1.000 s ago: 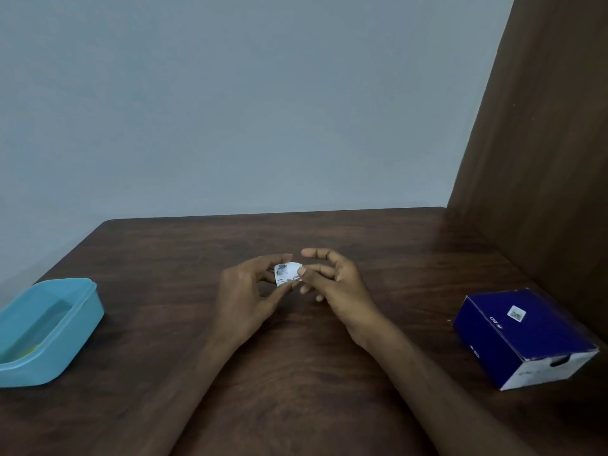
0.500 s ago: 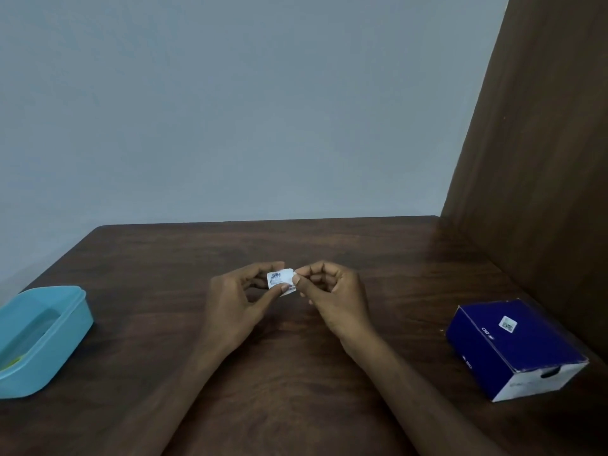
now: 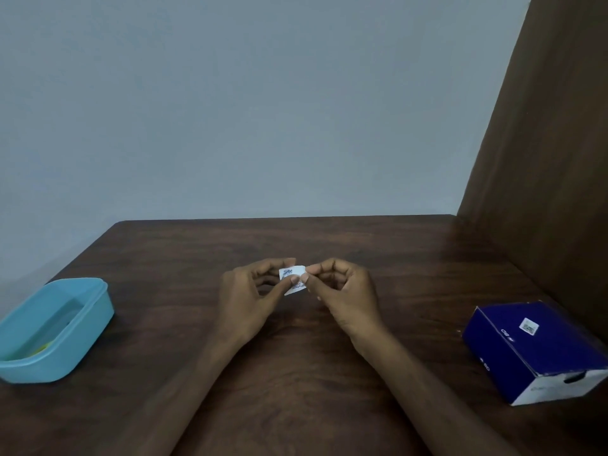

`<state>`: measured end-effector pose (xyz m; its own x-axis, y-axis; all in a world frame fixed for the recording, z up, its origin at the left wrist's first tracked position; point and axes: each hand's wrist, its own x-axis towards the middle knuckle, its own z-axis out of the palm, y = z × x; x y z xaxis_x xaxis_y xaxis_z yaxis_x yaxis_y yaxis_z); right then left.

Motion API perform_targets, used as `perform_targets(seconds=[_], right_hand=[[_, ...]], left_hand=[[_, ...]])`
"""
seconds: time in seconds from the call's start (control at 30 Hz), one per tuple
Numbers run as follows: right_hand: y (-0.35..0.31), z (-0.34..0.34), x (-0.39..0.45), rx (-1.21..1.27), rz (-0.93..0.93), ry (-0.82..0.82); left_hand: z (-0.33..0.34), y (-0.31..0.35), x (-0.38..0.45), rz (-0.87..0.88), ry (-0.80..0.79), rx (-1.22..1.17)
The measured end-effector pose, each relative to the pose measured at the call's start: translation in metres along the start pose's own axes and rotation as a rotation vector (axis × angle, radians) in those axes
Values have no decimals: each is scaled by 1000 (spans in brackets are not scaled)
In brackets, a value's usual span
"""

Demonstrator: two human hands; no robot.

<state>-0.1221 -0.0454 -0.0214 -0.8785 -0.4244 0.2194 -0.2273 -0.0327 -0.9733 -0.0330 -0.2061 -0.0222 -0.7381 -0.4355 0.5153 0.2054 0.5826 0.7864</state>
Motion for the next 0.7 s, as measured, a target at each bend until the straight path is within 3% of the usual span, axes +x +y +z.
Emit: perform_targets(seconds=[0.13,0.4,0.57,0.7], right_hand=[[0,-5,2,-34,-23,41],[-2,0,-1,134,81,81],[-5,1,-4,-94,-22,-37],[-6,6,-6,44,55,-40]], left_hand=[[0,2,0,9,18,18],[-2,3,-1,-36,15,-40],[-2,-3,2,-149,80,-126],[-1,-4,1,-133,27,-143]])
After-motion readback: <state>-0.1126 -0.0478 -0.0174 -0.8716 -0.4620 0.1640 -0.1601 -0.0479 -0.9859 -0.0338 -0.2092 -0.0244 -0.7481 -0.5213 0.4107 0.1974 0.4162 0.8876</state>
